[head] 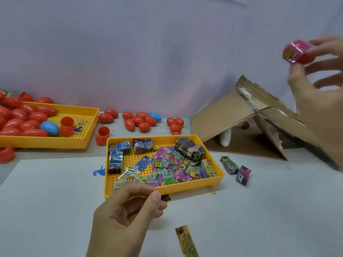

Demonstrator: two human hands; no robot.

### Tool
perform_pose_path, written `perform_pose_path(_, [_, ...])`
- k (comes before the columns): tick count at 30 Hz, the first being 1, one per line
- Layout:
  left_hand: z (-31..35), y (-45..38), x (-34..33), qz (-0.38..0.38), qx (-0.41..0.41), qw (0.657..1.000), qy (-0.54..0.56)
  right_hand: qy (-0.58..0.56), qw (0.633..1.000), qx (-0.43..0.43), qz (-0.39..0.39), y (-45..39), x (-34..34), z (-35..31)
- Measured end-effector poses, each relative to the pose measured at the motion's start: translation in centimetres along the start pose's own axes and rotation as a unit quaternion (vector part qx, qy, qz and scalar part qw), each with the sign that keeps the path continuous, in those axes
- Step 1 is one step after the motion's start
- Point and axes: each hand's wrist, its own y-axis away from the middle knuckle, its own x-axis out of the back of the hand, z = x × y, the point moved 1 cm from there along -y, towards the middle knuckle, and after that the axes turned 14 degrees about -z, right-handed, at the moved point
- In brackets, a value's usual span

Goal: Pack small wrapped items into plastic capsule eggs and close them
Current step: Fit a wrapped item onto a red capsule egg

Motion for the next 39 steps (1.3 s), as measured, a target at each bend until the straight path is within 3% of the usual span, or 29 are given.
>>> perform_pose_path(1, [-0.1, 0.0, -0.1, 0.004, -0.001, 1.000, -0.003, 0.047, 0.999, -0.001, 0.005, 2.8, 0.3, 0.9])
perform_pose_path(2, [-0.2, 0.0, -0.1, 0.007, -0.001, 1.000, -0.006, 0.073, 0.996, -0.024, -0.046, 3.9, 1.0, 0.5])
perform_pose_path(4, [-0.2, -0.1, 0.1, 0.008, -0.001, 1.000, -0.004, 0.066, 0.987, -0.133, -0.067, 4.6, 2.5, -0.9])
perform_pose_path(7, [-0.1, -0.1, 0.0, -0.023, 0.001, 1.000, -0.012, -0.117, 0.967, -0.225, -0.028, 5.8, 2.0, -4.2])
perform_pose_path(9, [-0.1, 0.2, -0.4, -0.071, -0.022, 0.995, -0.063, -0.318, 0.919, -0.228, -0.054, 8.9, 0.6, -8.1])
perform_pose_path(11, [0.0, 0.4, -0.6, -0.145, -0.066, 0.977, -0.139, -0.518, 0.808, -0.255, -0.117, 11.4, -1.5, -11.9])
perform_pose_path(14, [-0.1, 0.9, -1.4, -0.260, -0.008, 0.956, -0.136, -0.748, 0.559, -0.292, -0.206, 14.4, -4.6, -17.3])
perform_pose_path(15, [-0.3, 1.1, -1.3, -0.255, 0.018, 0.958, -0.128, -0.784, 0.500, -0.300, -0.211, 15.1, -5.3, -18.4])
perform_pose_path(17, [0.0, 1.2, -0.9, -0.236, -0.002, 0.962, -0.141, -0.814, 0.446, -0.322, -0.187, 15.9, -6.2, -19.0])
perform_pose_path(20, [0.9, 1.2, -0.4, -0.224, -0.045, 0.958, -0.171, -0.828, 0.411, -0.356, -0.137, 16.4, -6.5, -17.7])
perform_pose_path(23, [1.4, 0.9, 0.1, -0.195, -0.014, 0.968, -0.157, -0.808, 0.434, -0.378, -0.131, 17.6, -6.4, -15.8])
perform_pose_path(24, [1.6, 0.8, 0.3, -0.180, 0.002, 0.973, -0.144, -0.779, 0.482, -0.374, -0.145, 18.2, -6.3, -15.0])
perform_pose_path(27, [1.8, 0.5, 0.8, -0.142, 0.034, 0.984, -0.106, -0.549, 0.743, -0.247, -0.293, 19.8, -5.9, -13.7])
perform_pose_path(28, [1.9, 0.5, 0.9, -0.145, 0.035, 0.983, -0.104, -0.485, 0.776, -0.190, -0.356, 20.1, -5.9, -13.9])
perform_pose_path(30, [2.1, 0.8, 0.9, -0.178, 0.037, 0.977, -0.109, -0.458, 0.764, -0.154, -0.427, 20.5, -6.1, -14.6])
perform_pose_path(32, [2.2, 1.1, 1.0, -0.207, 0.058, 0.965, -0.147, -0.474, 0.758, -0.161, -0.419, 20.5, -6.3, -15.1])
perform_pose_path(34, [2.3, 1.1, 1.4, -0.201, 0.067, 0.950, -0.229, -0.465, 0.778, -0.174, -0.386, 20.3, -6.3, -14.9])
perform_pose_path(37, [3.2, 0.9, 2.4, -0.116, 0.055, 0.943, -0.308, -0.434, 0.778, -0.225, -0.395, 19.7, -5.8, -14.0])
perform_pose_path(39, [4.5, 0.0, 3.3, -0.024, 0.026, 0.957, -0.286, -0.381, 0.760, -0.220, -0.478, 19.6, -5.6, -13.7])
